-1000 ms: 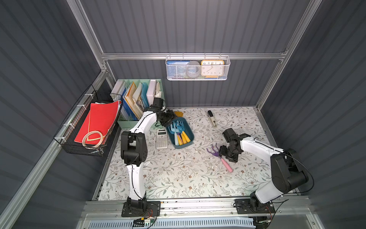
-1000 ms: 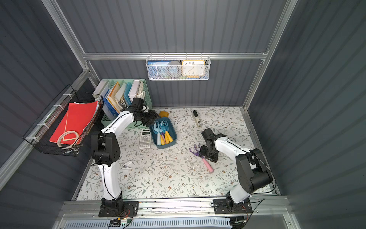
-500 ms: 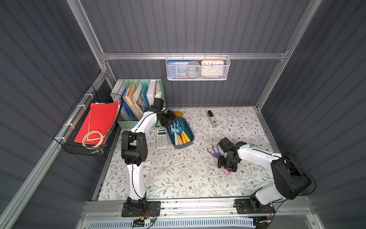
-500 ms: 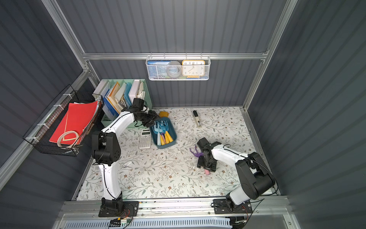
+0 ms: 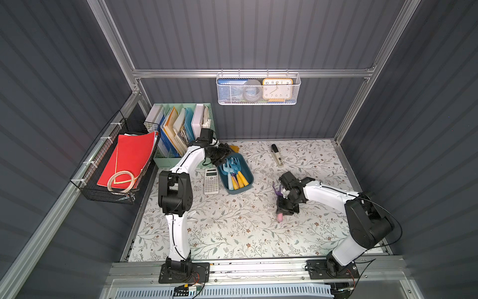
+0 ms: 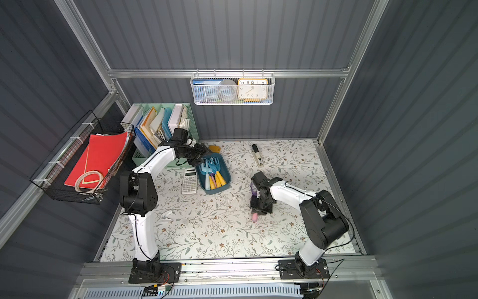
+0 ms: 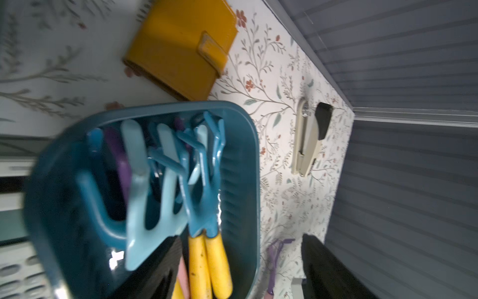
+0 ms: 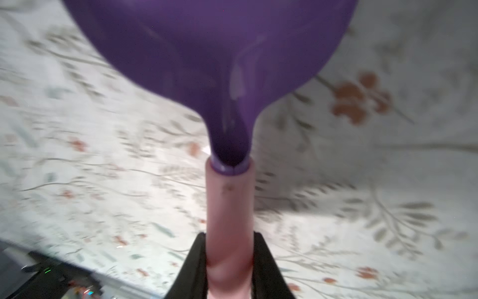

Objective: Put the rake into the storage box
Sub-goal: Pick up the rake at the center of the board.

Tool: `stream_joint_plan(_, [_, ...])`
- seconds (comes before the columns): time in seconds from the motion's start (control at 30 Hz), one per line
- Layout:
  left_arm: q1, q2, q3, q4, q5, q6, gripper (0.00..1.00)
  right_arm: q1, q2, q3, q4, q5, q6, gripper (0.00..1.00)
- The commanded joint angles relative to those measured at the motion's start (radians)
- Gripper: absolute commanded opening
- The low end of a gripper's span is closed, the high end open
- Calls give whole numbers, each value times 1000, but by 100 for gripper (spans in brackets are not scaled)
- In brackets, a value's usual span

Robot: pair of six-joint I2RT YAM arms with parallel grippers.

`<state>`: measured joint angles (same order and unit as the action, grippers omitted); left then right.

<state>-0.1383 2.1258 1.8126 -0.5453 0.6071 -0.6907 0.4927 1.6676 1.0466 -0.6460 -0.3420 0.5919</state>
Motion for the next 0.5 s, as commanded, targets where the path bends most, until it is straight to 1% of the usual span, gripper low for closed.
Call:
stream_joint_plan(0.0, [2,-5,-64,155,277,7,82,-20,3,114,70,-295,-99,3])
stream_joint_plan(0.07, [2,14,-90,236,482,-15,82,-39,1,99,175,-461,-77,3])
stream_joint_plan(0.1, [0,18,-103,281,575,-34,80,-51,3,74,270,-542,-37,3])
stream_joint_plan(0.13, [-4,11,-117,312,629,-36,80,-63,6,53,351,-606,15,4])
stream_joint_plan(0.17, [-7,-10,-130,315,640,-5,79,-75,14,29,451,-666,86,4])
stream_joint_plan(0.2, [-10,-35,-144,293,634,53,79,-81,23,7,561,-713,161,4])
stream_joint_plan(0.3, [-22,-84,-174,235,650,176,79,-82,61,-19,873,-811,379,6])
stream_joint_plan(0.37, [-34,-106,-183,185,660,249,79,-82,94,-12,1029,-825,499,7])
stream_joint_plan(0.47, [-66,-120,-177,93,675,363,77,-81,150,21,1199,-830,627,7])
